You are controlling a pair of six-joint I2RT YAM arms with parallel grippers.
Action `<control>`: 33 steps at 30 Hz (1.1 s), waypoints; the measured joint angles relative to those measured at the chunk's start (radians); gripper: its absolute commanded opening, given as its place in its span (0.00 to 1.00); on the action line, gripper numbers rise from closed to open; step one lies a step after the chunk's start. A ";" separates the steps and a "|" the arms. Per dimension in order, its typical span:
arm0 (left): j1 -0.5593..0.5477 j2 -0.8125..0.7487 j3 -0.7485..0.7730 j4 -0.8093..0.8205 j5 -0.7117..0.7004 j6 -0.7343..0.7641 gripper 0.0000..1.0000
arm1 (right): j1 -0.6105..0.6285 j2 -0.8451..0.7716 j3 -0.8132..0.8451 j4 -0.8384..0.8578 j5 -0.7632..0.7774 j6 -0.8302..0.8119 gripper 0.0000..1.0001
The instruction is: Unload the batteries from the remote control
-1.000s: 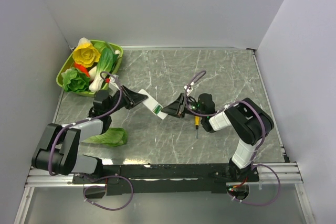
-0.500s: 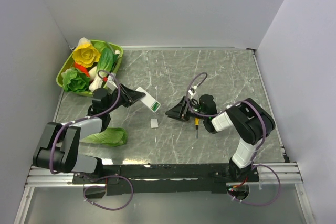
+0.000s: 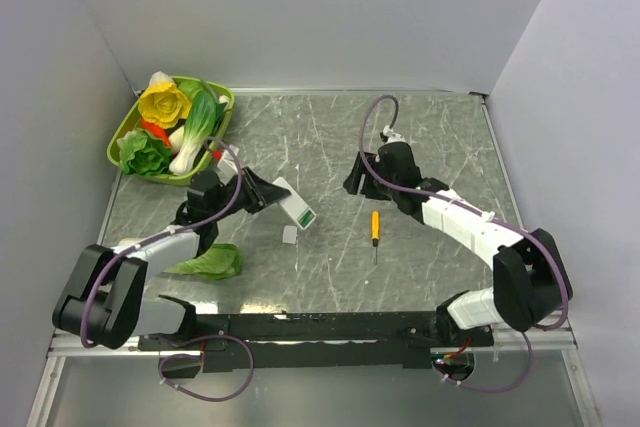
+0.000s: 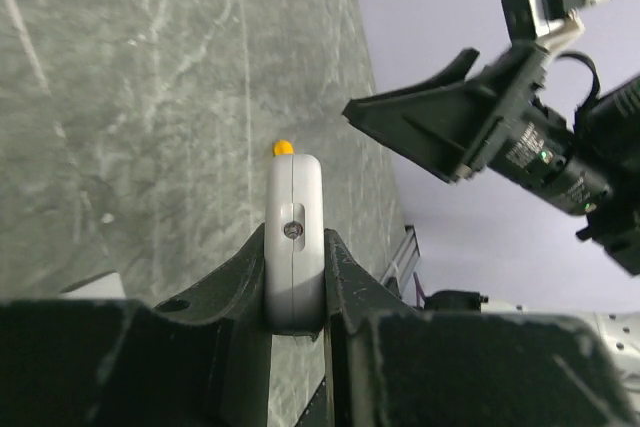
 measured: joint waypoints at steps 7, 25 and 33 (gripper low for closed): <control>-0.089 0.109 0.002 0.094 0.010 -0.019 0.02 | -0.003 0.082 0.087 -0.299 0.148 -0.156 0.71; -0.153 0.467 0.092 0.269 0.048 -0.072 0.04 | -0.058 0.222 0.069 -0.364 0.112 -0.210 0.53; -0.156 0.502 0.111 0.266 0.045 -0.055 0.07 | -0.060 0.245 0.066 -0.327 0.105 -0.214 0.43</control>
